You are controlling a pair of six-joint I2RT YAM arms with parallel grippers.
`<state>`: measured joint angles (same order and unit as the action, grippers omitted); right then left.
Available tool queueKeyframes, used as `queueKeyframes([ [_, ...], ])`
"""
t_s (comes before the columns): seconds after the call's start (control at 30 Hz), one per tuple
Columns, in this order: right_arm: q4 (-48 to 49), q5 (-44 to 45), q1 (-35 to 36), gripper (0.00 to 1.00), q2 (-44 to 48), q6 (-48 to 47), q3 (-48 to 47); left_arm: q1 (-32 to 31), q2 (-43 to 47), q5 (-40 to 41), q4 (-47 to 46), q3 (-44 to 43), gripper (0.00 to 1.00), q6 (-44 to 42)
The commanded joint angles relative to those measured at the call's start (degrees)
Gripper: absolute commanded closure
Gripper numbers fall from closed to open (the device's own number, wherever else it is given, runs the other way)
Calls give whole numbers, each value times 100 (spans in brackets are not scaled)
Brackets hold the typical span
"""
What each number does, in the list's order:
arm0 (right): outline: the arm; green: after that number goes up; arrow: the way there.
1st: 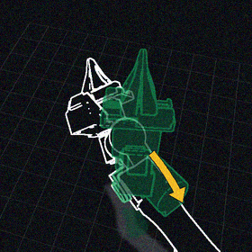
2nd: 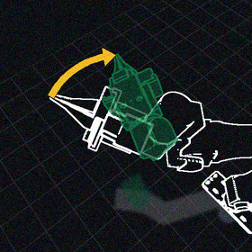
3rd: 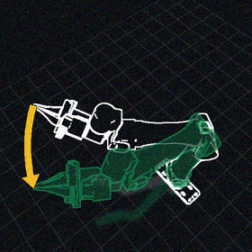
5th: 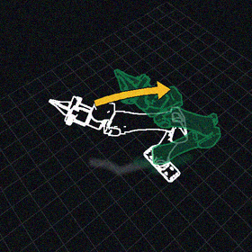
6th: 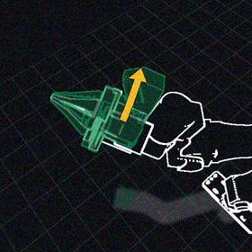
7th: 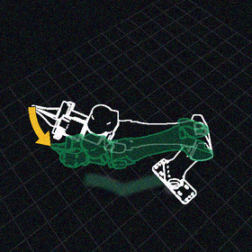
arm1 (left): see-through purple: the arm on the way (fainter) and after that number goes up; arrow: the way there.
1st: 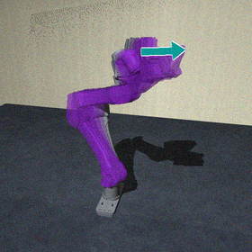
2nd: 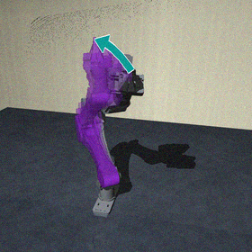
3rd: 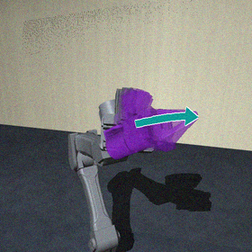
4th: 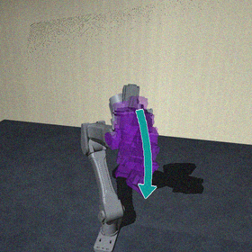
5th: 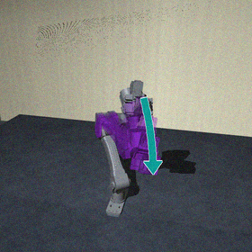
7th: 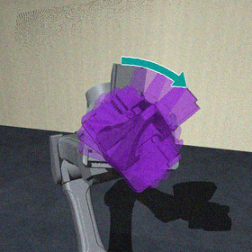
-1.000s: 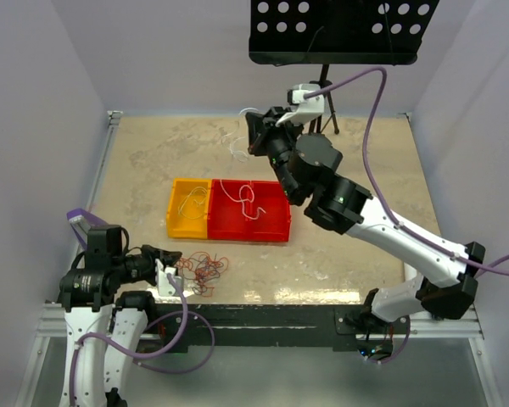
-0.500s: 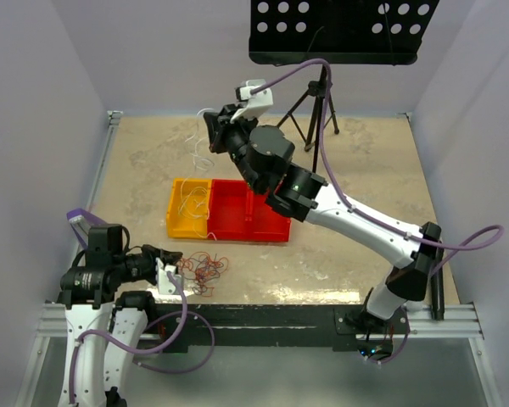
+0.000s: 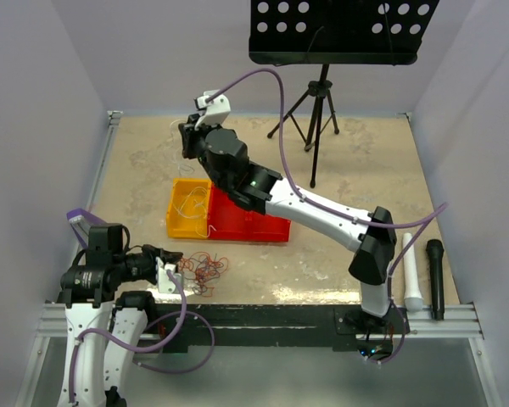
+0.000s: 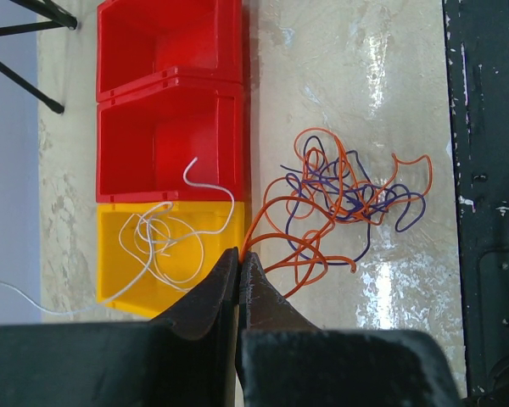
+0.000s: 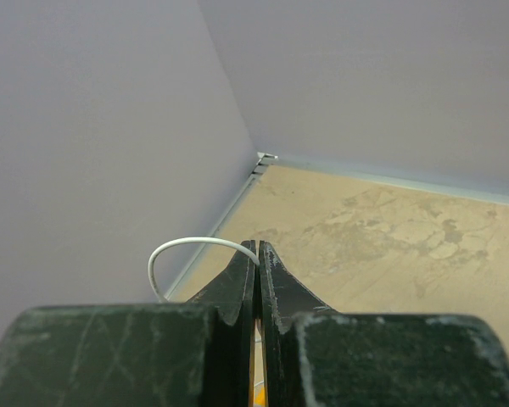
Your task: Untangle the cables
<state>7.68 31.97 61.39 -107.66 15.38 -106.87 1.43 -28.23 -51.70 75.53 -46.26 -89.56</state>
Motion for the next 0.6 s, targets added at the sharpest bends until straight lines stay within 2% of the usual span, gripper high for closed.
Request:
queueKeyframes([
  [0.0, 146, 29, 5, 100, -194, -35, -782, -11, -42, -314, -12, -59, 100, -18],
  [0.2, 137, 116, -4, 100, -379, -193, -1362, -11, -42, -323, -12, -32, 100, -26],
  [0.57, 234, 310, -65, 100, -625, -544, -1548, -20, -86, -323, -12, 21, 100, -62],
])
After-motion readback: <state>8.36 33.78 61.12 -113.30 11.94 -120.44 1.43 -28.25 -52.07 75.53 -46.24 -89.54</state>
